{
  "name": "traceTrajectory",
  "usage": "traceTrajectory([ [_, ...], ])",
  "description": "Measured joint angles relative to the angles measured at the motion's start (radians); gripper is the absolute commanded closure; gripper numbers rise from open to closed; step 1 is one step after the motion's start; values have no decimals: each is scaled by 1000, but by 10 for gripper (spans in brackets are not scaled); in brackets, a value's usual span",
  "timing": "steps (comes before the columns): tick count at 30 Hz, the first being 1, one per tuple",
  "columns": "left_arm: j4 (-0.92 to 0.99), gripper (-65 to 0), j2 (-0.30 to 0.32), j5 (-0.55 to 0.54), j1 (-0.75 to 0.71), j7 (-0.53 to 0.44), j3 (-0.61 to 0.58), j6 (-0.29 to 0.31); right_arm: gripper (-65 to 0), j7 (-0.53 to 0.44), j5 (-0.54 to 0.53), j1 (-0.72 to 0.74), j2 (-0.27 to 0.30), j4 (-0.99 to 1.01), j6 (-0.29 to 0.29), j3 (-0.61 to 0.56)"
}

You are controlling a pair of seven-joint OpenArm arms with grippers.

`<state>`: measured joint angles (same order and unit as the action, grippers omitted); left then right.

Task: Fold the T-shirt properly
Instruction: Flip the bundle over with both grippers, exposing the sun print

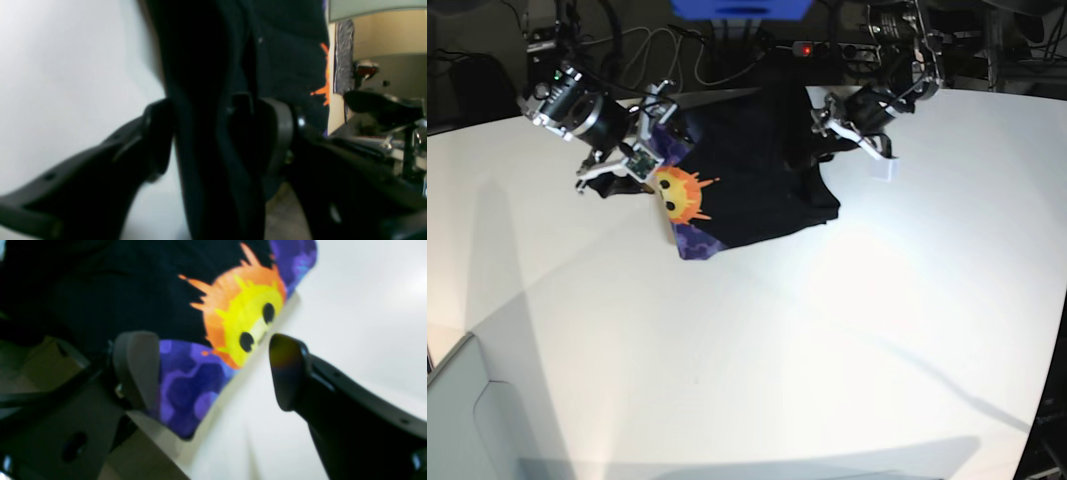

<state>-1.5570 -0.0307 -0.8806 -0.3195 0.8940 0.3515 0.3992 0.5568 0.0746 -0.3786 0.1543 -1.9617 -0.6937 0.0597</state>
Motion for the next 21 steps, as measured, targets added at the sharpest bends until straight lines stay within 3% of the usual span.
traceTrajectory([
  [9,18,-305,-11,85,42,-3,-56,-1,-500,6,0,-27,0,-52,0,57],
  [12,27,-190,-9,102,48,-3,-61,-2,-500,1,-1,-27,-3,-61,0,76],
  [15,29,0,-8,107,58,1,-62,0,-499,2,0,-26,-3,-61,0,126],
  [21,104,0,46,167,154,8,-133,6,-499,3,0,-26,-6,-61,0,220],
])
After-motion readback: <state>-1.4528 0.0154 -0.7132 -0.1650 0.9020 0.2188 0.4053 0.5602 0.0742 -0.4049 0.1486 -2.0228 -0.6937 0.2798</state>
